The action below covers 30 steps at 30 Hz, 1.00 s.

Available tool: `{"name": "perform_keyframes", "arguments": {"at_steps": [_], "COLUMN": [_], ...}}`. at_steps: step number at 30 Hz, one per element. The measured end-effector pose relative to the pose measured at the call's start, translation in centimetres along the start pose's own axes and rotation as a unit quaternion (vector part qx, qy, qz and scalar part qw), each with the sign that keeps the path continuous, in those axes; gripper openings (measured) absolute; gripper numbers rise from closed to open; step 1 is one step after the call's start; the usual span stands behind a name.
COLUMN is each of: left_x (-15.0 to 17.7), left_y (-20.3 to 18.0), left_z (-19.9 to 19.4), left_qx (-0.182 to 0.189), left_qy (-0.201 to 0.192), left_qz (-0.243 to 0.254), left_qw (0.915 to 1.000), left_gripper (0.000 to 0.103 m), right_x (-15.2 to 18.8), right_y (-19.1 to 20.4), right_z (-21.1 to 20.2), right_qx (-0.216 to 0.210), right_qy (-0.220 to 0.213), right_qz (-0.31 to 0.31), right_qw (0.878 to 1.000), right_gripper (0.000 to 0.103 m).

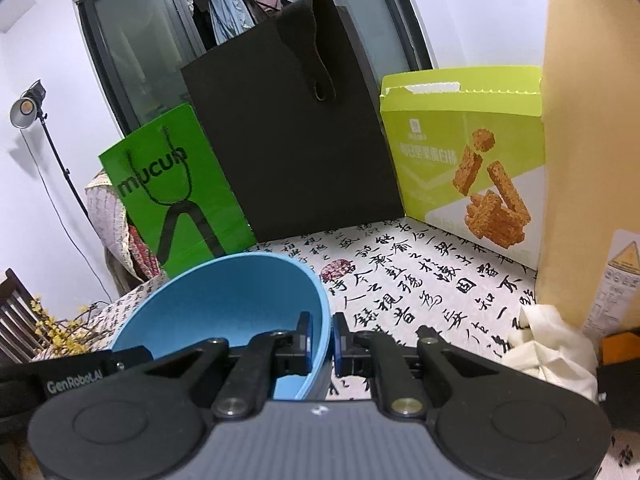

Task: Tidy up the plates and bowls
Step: 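Lift the blue bowl off the table with both grippers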

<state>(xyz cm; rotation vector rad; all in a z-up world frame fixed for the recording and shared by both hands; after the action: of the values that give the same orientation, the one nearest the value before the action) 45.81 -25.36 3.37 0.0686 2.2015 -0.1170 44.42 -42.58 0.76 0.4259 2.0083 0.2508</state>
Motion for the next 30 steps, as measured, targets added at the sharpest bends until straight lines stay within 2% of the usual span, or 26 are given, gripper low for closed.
{"name": "perform_keyframes", "arguments": {"at_steps": [13,30], "left_x": [0.9,2.6], "left_y": [0.7,1.3], "left_z": [-4.2,-6.9], "left_qx": [0.006,0.012], "left_qy": [-0.015,-0.022], "left_qz": [0.001,0.001], "left_qw": [0.9999,0.9997], "left_gripper": [0.013,0.013], "right_x": [0.8,2.1], "right_y": [0.9,1.5], "right_z": [-3.9,-7.0], "right_qx": [-0.002,-0.001], "right_qy": [-0.009,-0.017], "right_qz": [0.000,-0.011], "right_qw": [1.000,1.000], "right_gripper": [0.010,0.010]}}
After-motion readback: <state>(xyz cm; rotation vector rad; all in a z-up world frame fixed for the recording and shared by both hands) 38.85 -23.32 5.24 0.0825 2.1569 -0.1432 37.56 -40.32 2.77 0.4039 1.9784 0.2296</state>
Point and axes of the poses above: each gripper's, at about its wrist camera, not at the fingertips, and z roughly the way its jaws point, y to its left, x to its underside, the point moved 6 cm from there along z, roughly the way its jaws point, and after that the axes turned 3 degrees about -y, right-handed, at the moved point
